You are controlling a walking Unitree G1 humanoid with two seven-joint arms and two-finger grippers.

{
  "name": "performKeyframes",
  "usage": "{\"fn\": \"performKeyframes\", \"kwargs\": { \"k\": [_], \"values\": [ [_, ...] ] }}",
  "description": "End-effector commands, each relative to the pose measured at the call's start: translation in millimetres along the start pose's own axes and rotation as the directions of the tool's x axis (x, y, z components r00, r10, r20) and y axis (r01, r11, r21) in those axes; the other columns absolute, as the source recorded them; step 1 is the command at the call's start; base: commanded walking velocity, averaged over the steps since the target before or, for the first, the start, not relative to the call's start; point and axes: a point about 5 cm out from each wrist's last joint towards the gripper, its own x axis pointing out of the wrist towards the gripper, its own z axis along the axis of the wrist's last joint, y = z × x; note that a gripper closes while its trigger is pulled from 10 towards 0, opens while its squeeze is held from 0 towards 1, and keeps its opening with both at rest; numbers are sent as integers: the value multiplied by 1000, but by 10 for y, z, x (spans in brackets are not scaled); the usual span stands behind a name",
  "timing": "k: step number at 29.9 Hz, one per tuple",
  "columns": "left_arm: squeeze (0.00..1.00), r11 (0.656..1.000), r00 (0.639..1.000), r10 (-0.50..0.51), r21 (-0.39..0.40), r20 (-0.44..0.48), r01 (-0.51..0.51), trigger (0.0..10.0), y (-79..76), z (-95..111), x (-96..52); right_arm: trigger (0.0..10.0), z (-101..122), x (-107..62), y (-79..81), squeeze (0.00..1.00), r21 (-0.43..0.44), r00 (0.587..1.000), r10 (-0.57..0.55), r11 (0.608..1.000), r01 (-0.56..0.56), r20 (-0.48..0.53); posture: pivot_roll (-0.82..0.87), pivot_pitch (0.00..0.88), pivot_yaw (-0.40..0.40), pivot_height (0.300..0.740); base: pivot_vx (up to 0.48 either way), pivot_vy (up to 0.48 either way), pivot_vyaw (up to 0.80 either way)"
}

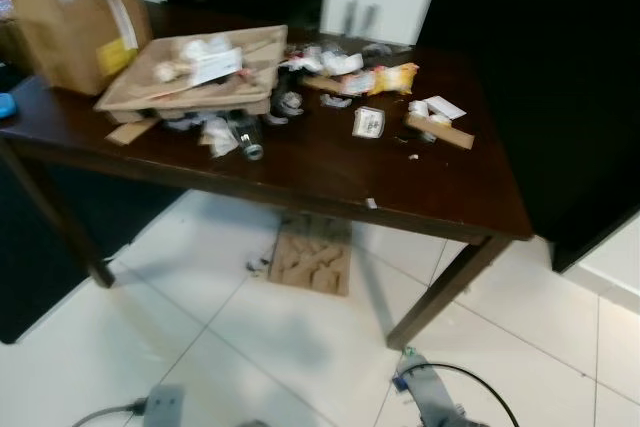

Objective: Picking trash to rubbish bin

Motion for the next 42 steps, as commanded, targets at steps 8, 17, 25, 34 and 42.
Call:
{"fn": "performKeyframes", "kwargs": {
  "k": [8,17,25,34,42],
  "values": [
    [0,1000,999,-21,12,-28,22,10000,-67,-59,-2,10000,-69,3,58,0,-12,1000,9,1000,-9,-23,220,93,-89,740,0,0,602],
    [0,1000,999,-13,13,-32,13,10000,-50,-59,-3,10000,-77,2,56,0,-14,1000,12,1000,-12,-26,217,96,-90,740,0,0,601],
    [0,1000,999,-12,19,-34,13,10000,-47,-55,-1,10000,-86,0,54,0,-20,1000,14,1000,-15,-28,216,94,-89,740,0,0,600],
    [0,1000,999,-7,22,-35,8,10000,-36,-51,-1,10000,-84,3,52,0,7,999,-16,1000,16,-27,218,78,-93,740,0,0,260],
    [0,1000,999,-25,12,-38,26,10000,-50,-53,-1,10000,-89,-6,-5,0,5,999,-32,999,32,-33,218,84,-94,740,119,0,0]
  ]
}}
